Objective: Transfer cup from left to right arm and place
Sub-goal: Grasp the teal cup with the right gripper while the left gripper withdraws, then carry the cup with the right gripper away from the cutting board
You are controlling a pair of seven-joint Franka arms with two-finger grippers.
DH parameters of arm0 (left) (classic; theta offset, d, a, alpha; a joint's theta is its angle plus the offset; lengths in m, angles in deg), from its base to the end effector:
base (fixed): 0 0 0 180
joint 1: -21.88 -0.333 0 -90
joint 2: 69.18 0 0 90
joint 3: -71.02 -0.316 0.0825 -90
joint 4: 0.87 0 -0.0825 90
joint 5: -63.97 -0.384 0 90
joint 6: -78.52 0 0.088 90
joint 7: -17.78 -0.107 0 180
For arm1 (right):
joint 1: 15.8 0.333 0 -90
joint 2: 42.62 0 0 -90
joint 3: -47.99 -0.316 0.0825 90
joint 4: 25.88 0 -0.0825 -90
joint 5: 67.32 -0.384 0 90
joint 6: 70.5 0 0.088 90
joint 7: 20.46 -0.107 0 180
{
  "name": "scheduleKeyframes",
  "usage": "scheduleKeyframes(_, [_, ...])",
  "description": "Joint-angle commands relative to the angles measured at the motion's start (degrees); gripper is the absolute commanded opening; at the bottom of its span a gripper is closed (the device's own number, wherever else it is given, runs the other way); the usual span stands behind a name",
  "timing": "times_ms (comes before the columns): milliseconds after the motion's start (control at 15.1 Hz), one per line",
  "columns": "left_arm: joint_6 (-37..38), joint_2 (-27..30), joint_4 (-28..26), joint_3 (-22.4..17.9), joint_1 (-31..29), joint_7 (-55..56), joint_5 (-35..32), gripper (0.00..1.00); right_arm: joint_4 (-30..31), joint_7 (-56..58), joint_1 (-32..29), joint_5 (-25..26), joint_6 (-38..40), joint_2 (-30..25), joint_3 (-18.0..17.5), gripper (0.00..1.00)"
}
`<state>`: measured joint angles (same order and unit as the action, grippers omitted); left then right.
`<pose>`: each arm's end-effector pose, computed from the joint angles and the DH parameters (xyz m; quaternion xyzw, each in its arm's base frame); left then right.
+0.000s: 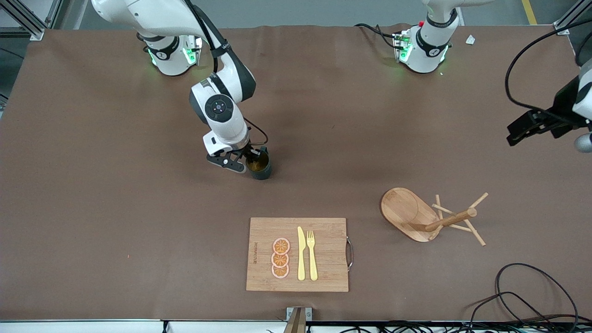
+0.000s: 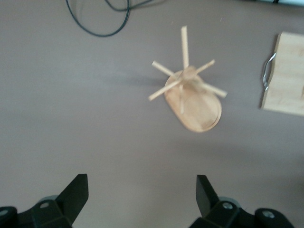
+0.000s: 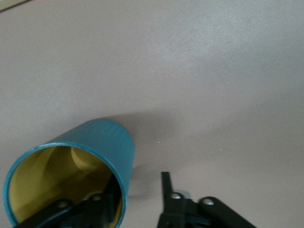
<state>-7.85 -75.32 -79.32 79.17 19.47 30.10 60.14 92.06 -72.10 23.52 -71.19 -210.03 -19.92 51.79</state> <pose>0.5796 -0.0454 0.6532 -0.9977 -0.0605 -0.0199 0.0229 0.4808 0.3442 0.2399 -0.9865 0.1634 0.0126 0.0002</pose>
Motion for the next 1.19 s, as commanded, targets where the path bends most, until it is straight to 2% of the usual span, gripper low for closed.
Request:
scheduleKeyframes(0, [1.4, 3.8, -4.4, -0.3, -2.1, -6.2, 1.4, 1.0, 0.1, 5.3, 0.2, -0.3, 0.0, -0.7, 0.1, 0.0])
scheduleKeyframes(132, [1.0, 6.7, -8.1, -0.8, -2.8, -6.8, 2.7, 1.0, 0.1, 16.2, -0.6, -0.3, 0.2, -1.0, 0.2, 0.0])
scheduleKeyframes(331, [1.0, 10.4, -12.3, -1.4, -3.1, -7.5, 3.1, 1.0, 0.1, 31.3, -4.5, -0.3, 5.4, -3.6, 0.4, 0.0])
scheduleKeyframes(464, [0.9, 12.1, -14.2, -1.5, -3.3, -7.5, 3.1, 1.0, 0.1, 46.9, -8.9, -0.3, 9.1, -5.5, 0.4, 0.0])
scheduleKeyframes(662, [0.9, 13.3, -14.7, -1.4, -4.3, -8.2, 3.0, 1.0, 0.5, 68.1, -16.5, -0.2, 10.1, -6.9, 0.6, 0.0])
scheduleKeyframes(861, [0.9, 13.6, -14.7, -1.4, -4.8, -9.8, 2.6, 1.0, 0.4, 82.8, -23.6, 3.1, 8.0, -6.3, 0.7, 0.0])
scheduleKeyframes(1126, [0.9, 13.7, -14.6, -1.5, -4.4, -9.9, 2.3, 1.0, 1.1, 108.9, -33.4, 3.6, 8.4, -6.5, 0.6, 0.0])
